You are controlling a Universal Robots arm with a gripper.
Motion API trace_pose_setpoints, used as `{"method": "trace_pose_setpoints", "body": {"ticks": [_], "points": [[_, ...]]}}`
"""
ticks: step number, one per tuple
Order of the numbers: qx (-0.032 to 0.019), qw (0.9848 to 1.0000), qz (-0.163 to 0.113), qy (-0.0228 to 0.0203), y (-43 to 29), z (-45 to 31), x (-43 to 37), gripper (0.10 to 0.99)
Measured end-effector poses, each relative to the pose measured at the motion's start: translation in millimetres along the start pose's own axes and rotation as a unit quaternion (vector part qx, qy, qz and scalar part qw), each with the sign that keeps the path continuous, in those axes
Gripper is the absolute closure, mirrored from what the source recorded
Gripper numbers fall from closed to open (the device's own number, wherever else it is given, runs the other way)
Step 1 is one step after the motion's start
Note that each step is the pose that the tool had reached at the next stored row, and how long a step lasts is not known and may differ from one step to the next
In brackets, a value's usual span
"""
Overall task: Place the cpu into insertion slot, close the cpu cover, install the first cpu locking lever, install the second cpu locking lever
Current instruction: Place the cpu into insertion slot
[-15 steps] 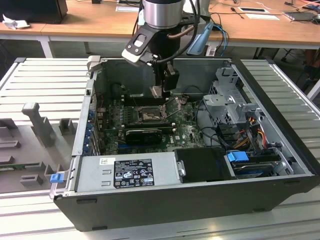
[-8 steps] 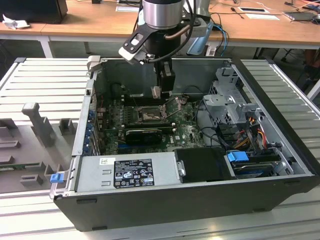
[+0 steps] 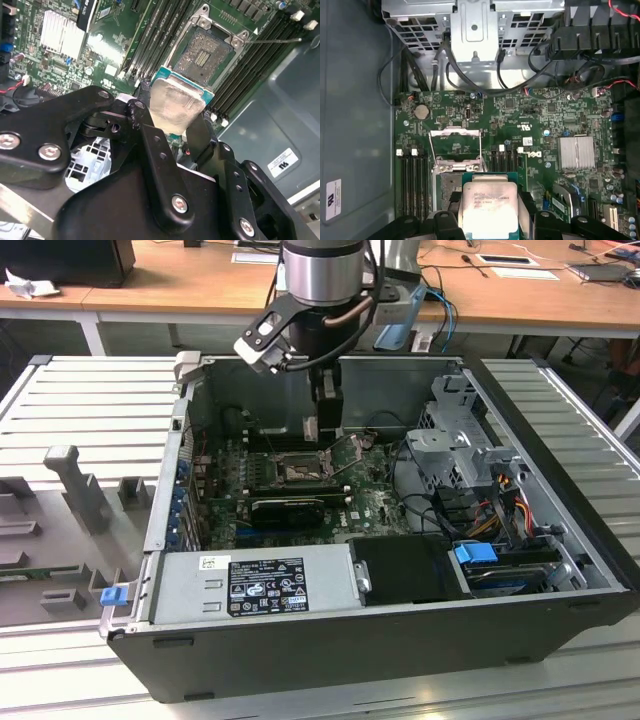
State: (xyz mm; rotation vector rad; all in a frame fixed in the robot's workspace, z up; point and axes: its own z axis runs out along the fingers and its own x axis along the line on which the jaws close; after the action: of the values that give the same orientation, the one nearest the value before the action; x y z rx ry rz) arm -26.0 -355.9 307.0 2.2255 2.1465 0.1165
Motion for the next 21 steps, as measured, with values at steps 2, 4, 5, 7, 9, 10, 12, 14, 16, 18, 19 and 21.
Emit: {"method": "trace_pose_setpoints", "body": {"ticks": [2,4,5,7,9,10,12,14,16,18,19,21], "points": [[0.0012,1.0,0.0,0.0,-0.2,2.5,-0.1,0.557],[0.0014,1.0,0.0,0.0001,-0.4,4.1,-0.1,0.557],[0.0014,1.0,-0.001,0.0001,-0.4,4.8,-0.1,0.557],[0.0014,1.0,-0.001,0.0002,-0.5,5.5,-0.1,0.557],[0.0014,1.0,-0.001,0.0002,-0.5,6.0,-0.1,0.557],[0.0014,1.0,-0.001,0.0002,-0.6,6.1,-0.1,0.557],[0.0014,1.0,-0.001,0.0002,-0.6,6.5,-0.1,0.557],[0.0014,1.0,-0.001,0.0002,-0.6,6.8,-0.2,0.557],[0.0014,1.0,-0.001,0.0002,-0.6,7.2,-0.2,0.557],[0.0014,1.0,-0.001,0.0002,-0.7,7.5,-0.2,0.557],[0.0014,1.0,-0.001,0.0002,-0.7,7.6,-0.2,0.557],[0.0014,1.0,-0.001,0.0002,-0.7,8.0,-0.2,0.557]]}}
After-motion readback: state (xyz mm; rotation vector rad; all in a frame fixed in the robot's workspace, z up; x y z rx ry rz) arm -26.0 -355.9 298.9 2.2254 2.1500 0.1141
